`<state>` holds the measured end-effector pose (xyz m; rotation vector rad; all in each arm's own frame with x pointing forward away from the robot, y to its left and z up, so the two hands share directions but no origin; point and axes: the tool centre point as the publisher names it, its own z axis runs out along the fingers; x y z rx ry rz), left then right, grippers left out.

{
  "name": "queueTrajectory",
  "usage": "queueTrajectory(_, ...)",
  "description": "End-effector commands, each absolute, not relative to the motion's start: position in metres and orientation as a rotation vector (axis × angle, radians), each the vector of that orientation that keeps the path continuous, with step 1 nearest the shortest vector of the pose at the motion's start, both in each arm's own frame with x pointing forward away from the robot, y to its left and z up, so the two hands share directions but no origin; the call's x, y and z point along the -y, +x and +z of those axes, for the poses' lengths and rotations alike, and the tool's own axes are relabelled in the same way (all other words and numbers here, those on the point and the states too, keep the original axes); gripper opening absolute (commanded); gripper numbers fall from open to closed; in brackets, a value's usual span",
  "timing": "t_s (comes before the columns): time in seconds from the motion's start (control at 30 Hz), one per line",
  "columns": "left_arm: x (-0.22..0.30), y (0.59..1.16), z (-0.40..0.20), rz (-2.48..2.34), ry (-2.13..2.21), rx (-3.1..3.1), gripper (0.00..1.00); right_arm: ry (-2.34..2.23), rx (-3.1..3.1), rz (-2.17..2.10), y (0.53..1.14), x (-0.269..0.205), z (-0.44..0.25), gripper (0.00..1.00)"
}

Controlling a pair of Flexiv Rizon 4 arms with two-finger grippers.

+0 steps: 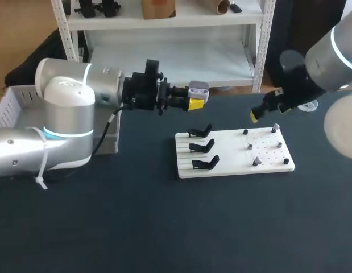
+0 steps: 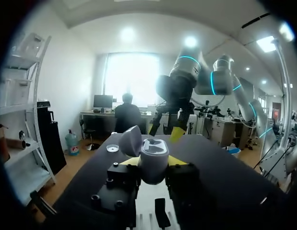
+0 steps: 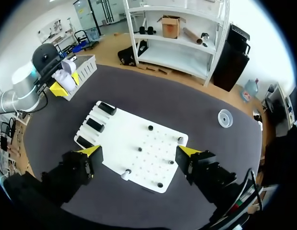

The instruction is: Pick up each earbud case from the left stands, insert the matching earbuds, close the lid, and place the case in the box.

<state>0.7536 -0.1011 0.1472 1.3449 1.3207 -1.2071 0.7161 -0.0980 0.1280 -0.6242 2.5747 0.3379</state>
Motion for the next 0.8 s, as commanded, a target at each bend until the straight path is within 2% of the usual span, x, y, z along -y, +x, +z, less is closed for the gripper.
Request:
queueTrajectory(0.03, 0.099, 0.751, 0.149, -1.221, 1.311, -1.335, 0.00, -0.599, -2.598, 0.225, 0.714, 0.099, 0.117, 1.00)
queueTrajectory(0.8, 0.094, 0.727, 0.184, -1.199, 1.150, -1.364, 0.00, -0.676, -2.713, 0.045, 0.738, 0.149, 0.083, 1.00)
